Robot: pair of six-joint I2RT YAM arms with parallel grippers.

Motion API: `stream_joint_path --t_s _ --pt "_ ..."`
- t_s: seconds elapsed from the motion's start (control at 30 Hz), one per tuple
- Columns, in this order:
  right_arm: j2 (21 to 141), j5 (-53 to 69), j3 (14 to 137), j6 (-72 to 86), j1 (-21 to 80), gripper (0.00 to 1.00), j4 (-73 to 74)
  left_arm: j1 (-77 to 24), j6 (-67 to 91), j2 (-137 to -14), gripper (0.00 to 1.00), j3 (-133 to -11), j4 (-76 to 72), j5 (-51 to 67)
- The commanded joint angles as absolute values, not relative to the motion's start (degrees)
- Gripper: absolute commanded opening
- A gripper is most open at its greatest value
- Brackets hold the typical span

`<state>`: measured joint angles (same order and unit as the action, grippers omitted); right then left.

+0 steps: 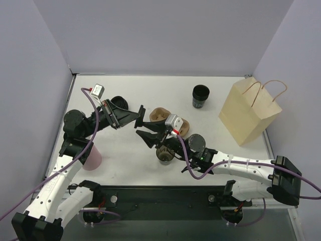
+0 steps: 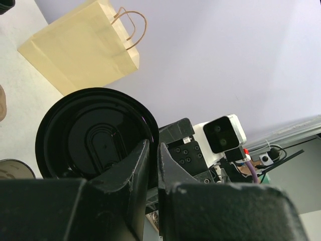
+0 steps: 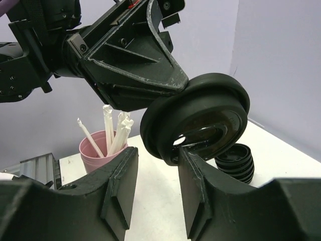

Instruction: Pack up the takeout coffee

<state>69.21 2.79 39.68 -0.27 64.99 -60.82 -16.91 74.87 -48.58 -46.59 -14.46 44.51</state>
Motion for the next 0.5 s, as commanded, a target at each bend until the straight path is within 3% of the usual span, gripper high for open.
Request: stream_joint_path --t_s 0.0,0.07,0.27,0.37,0.47 --pt "69.35 3.78 42.28 -1.58 65.65 0.37 -68.64 -17.23 75.50 -47.38 0.19 -45.53 -18.02 43.59" --pt "69.43 3.60 42.19 -1.93 65.57 0.33 -68.73 -17.23 75.50 -47.37 0.19 -45.53 -18.19 43.59" --pt "69.35 3.95 42.36 -2.64 65.57 0.00 -68.38 -17.23 75.24 -47.20 0.19 -45.18 -18.11 43.51" --pt "68.65 3.17 41.66 -2.46 65.57 0.00 -68.12 -17.23 74.97 -47.29 0.20 -45.00 -18.11 43.51" --pt "66.98 0.54 40.61 -1.50 65.57 0.00 -66.28 -17.14 73.84 -47.11 0.34 -44.56 -17.84 43.42"
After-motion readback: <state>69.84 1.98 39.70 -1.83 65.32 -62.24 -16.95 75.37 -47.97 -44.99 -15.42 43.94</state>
